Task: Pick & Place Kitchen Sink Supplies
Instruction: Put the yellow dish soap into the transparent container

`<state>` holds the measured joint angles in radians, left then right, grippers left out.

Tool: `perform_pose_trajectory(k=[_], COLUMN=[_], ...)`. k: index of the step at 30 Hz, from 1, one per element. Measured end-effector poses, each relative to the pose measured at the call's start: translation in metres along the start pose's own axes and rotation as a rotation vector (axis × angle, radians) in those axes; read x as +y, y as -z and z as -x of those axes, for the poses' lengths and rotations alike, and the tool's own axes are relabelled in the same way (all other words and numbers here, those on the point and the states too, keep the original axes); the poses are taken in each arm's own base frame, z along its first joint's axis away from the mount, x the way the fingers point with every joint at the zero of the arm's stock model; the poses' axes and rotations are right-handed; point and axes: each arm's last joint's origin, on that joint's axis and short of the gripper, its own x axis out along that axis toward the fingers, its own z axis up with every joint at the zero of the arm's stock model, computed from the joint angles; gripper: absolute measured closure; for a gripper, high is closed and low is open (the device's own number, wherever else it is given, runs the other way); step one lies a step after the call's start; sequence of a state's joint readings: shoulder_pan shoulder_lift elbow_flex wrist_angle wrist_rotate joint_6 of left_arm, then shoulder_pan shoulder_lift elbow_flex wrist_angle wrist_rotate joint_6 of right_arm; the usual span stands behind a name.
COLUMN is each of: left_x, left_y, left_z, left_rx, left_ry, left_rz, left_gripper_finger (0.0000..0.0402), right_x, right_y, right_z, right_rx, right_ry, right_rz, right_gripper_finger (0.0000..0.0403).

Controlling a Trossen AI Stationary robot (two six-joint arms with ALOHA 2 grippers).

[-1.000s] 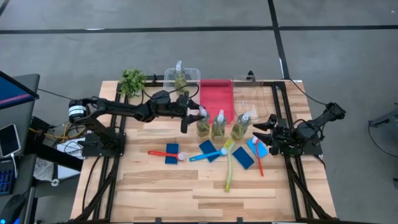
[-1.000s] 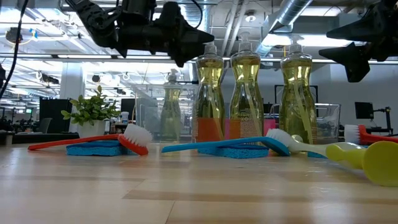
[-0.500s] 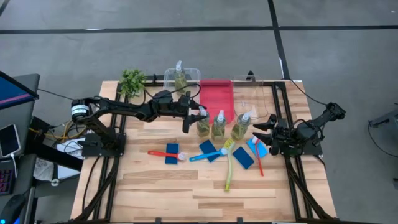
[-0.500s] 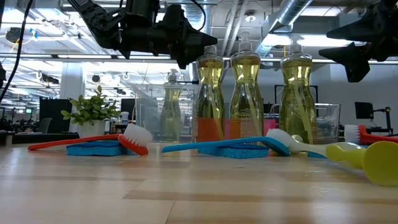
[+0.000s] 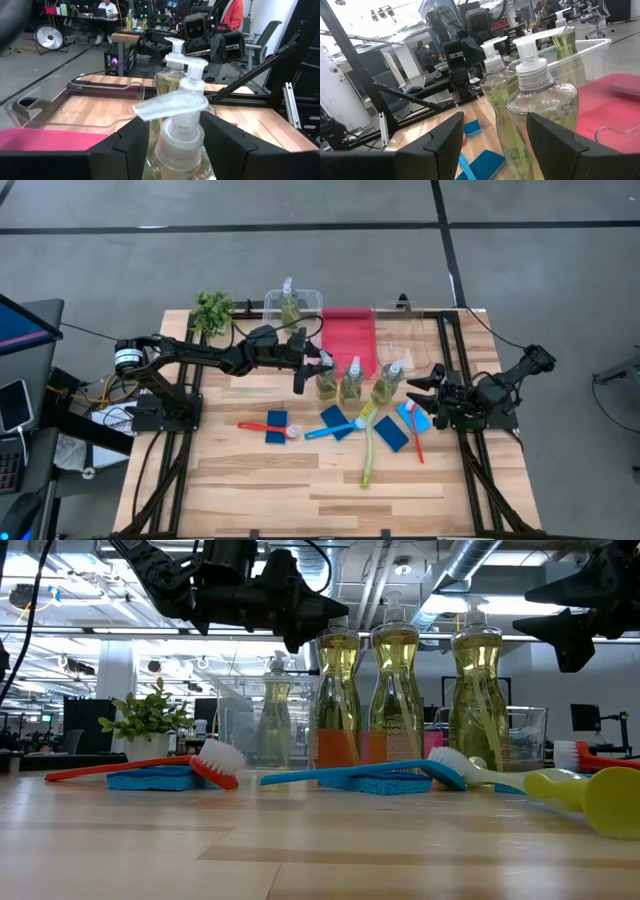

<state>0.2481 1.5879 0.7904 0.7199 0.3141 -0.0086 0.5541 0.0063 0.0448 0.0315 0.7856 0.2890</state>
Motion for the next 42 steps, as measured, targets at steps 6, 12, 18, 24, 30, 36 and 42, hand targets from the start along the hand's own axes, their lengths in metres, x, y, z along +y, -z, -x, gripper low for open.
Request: perform_pose_trajectory(k=[6,12,18,24,30,36,42], left_x=[0.0,0.001,0.001,0.001,-0.001,-0.01,-0.014], left_y=[0.002,0.004,0.004,0.004,0.004,0.004,0.003], left_z=[0.0,0.0,0.0,0.0,0.0,-0.003,-0.004], left_rx=[0.022,0.038,0.04,0.04,0.037,0.038,0.033], left_ry=[0.0,-0.025,-0.031,-0.032,-0.035,-0.004,0.013], left_rz=[0.007,0.012,0.018,0.019,0.012,-0.007,-0.005], left_gripper_finger=[0.0225,0.0225,0.0227,0.0255,0.028,0.027,0.0282], right_x=[0.0,0.0,0.0,0.0,0.0,0.0,0.0], right_y=[0.0,0.0,0.0,0.0,0.0,0.0,0.0], right_z=[0.0,0.0,0.0,0.0,0.0,0.0,0.0], right_rx=[0.0,0.0,0.001,0.001,0.001,0.001,0.001], right_ry=[0.0,0.0,0.0,0.0,0.0,0.0,0.0], right_rz=[0.0,0.0,0.001,0.001,0.001,0.001,0.001], right_gripper_finger=[0.0194,0.0194,0.0194,0.0194,0.0194,0.0194,0.0194])
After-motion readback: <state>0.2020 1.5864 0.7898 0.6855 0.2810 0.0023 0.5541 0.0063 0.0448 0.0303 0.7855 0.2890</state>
